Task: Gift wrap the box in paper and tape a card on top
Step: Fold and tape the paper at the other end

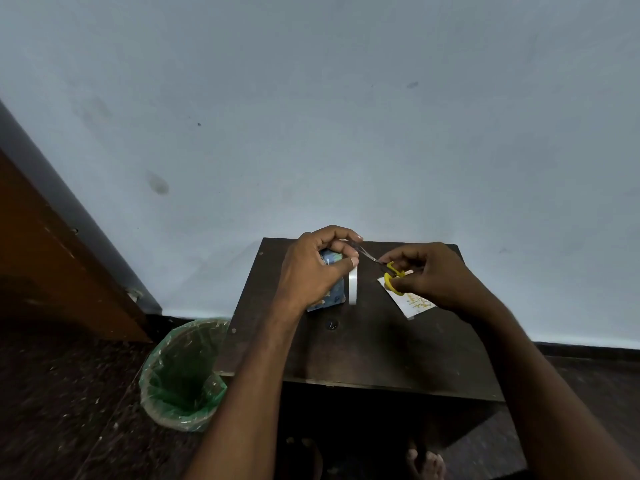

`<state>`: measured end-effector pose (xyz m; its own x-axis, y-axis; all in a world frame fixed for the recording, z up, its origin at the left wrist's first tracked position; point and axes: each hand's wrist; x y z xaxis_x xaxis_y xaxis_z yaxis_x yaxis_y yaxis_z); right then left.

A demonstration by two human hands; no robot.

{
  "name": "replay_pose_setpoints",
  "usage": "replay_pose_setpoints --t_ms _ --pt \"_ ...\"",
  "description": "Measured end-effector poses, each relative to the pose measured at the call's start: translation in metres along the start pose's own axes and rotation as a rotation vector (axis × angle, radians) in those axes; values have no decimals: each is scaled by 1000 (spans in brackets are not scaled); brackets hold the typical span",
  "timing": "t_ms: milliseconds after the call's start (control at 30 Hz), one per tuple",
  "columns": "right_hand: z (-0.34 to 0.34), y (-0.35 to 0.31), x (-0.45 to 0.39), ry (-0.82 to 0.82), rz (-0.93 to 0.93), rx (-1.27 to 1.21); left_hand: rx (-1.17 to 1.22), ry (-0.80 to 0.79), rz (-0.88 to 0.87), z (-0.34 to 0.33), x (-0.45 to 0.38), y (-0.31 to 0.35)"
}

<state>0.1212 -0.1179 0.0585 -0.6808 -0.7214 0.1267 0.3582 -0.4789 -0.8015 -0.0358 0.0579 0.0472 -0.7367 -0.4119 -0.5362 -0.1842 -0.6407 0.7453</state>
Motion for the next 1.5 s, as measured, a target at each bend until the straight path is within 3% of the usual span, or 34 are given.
replay_pose_setpoints --t_ms 900,1500 --pt "-4 -2 -2 -63 86 -116 -30 15 -21 -2 0 -2" --pt "-14 2 -12 124 170 -2 -3 30 1 -1 2 1"
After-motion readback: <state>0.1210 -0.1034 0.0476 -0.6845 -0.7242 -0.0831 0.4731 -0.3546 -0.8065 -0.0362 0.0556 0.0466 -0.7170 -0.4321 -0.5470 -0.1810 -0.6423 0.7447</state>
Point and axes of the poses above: each hand's wrist, its own x-axis away from the middle knuckle, its own z-axis out of the back of the hand, y = z × x, and after that the axes turned 14 degrees about -z, right-handed
